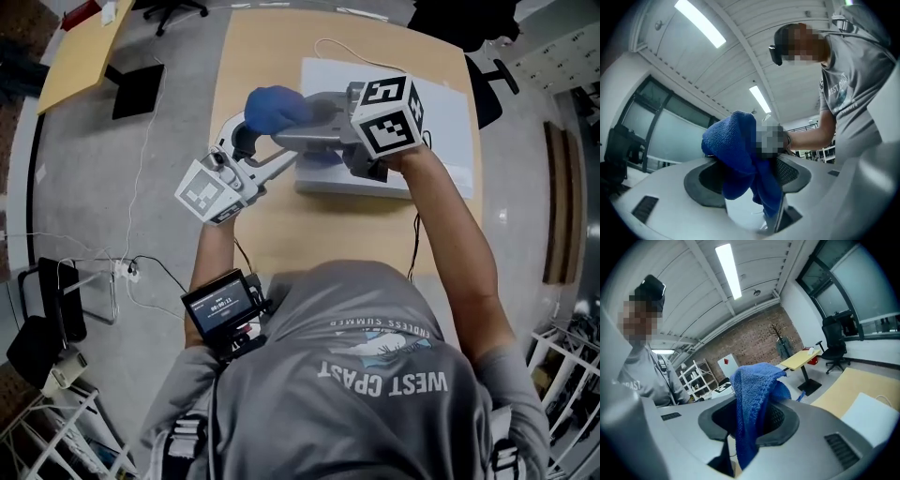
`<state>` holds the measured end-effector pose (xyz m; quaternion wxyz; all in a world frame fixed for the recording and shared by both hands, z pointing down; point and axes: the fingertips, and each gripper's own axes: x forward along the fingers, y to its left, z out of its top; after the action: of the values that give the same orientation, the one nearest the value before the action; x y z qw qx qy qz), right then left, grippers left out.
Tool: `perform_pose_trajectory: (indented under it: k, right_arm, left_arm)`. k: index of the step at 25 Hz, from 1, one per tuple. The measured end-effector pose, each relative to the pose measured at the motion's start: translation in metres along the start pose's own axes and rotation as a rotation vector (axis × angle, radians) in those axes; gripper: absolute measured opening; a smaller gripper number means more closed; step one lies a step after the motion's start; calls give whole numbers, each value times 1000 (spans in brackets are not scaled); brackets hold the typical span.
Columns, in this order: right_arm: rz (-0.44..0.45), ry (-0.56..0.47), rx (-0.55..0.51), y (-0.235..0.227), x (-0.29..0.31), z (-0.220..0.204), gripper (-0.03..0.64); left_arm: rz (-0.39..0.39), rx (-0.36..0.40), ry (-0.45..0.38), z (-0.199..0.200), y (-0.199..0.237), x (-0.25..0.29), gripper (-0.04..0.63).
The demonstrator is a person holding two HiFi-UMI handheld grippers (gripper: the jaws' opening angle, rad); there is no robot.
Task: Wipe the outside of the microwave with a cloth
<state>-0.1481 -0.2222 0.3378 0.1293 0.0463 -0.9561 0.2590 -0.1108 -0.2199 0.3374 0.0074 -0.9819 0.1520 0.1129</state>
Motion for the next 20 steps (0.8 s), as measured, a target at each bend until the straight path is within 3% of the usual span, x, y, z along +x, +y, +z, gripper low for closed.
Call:
perform_pose_trajectory:
  k: [3,7,12,20]
  right_arm:
    - [65,-29,95,-2,-7,1,137]
    - [106,-77,184,1,-11,0,182]
    - [63,-139,210,-7,-20,-5,215]
    - [-7,-149,166,-6,-32,-8,218]
  left_arm:
    - [-47,73,35,-1,-2,14,291]
    - [-45,126,67,-5,-3,18,280]
    - [5,104,7,1,-1,17,218]
    - [10,130,19,1,-7,22,195]
